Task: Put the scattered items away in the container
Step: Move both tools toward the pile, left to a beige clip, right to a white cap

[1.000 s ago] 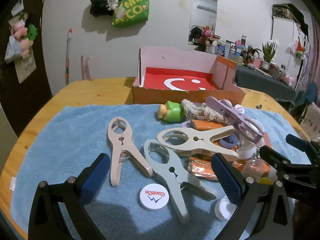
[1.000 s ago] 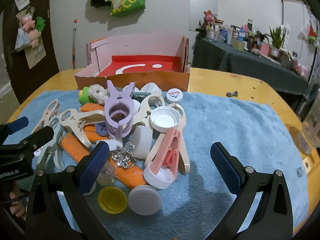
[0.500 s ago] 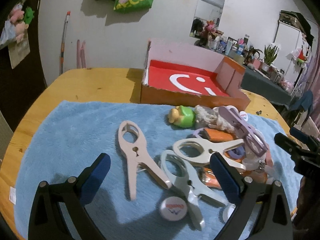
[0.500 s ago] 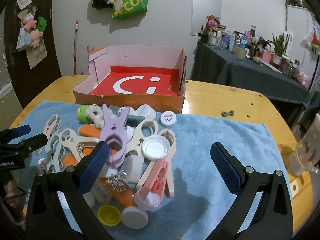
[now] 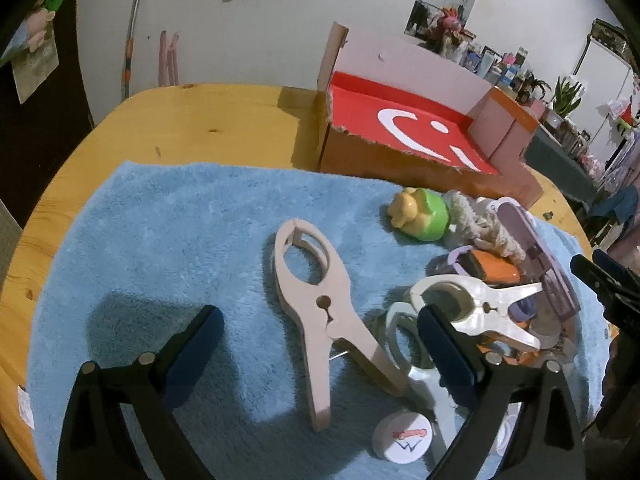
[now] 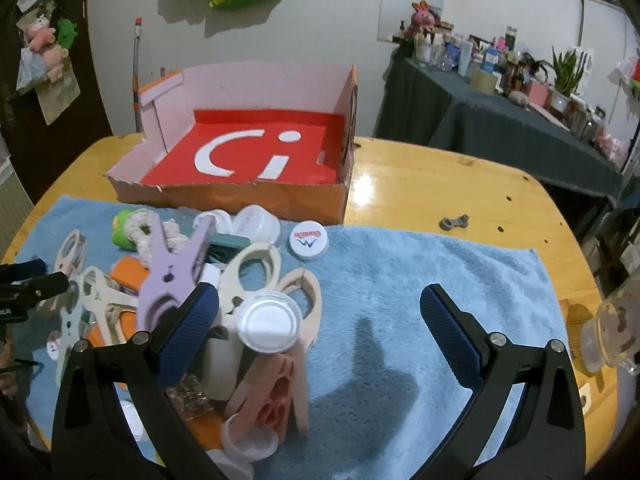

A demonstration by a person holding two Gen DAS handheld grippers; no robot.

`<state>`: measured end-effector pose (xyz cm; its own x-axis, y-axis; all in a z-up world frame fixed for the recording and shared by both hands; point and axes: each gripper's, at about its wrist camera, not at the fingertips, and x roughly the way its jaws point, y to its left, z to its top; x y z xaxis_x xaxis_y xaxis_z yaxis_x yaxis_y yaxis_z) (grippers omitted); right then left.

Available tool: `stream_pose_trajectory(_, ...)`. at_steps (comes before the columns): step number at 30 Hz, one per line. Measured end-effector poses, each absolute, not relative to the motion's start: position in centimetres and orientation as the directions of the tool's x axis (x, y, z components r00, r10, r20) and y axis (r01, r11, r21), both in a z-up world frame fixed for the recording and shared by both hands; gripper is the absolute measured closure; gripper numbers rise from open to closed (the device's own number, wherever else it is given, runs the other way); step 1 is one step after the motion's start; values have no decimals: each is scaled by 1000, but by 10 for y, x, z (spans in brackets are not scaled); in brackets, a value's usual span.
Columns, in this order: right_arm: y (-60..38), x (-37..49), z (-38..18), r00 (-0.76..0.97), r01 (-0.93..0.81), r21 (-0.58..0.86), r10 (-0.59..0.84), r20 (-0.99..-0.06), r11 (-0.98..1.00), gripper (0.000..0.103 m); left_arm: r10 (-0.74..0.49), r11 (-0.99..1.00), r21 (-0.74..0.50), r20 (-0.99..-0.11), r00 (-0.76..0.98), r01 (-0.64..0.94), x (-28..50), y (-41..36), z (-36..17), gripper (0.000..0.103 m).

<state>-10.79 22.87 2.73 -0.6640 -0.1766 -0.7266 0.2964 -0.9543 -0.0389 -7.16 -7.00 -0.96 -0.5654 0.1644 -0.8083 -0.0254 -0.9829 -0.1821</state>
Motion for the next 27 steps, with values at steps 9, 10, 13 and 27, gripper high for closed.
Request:
stream_pose_trajectory(9, 229, -113, 19, -623, 331, -14, -207, -755, -944, 2, 156, -985, -172, -832, -533, -21, -78, -73, -14, 6)
stream_pose_trajectory(10, 228, -113, 18, -617, 335, -8, -213, -757, -942, 4, 156, -985, -170, -833, -531, -21, -78, -73, -14, 6)
stream_pose_trajectory(13, 227, -115, 13, -589, 346, 18, -232, -774, -938, 11, 152, -986, -165, -835, -529, -24, -77, -72, -15, 6)
stream_pose_trajectory(27, 224, -115, 3, -549, 372, 38, -254, -797, -927, 32, 148, -988, -153, -840, -521, -35, -77, -73, -15, 7)
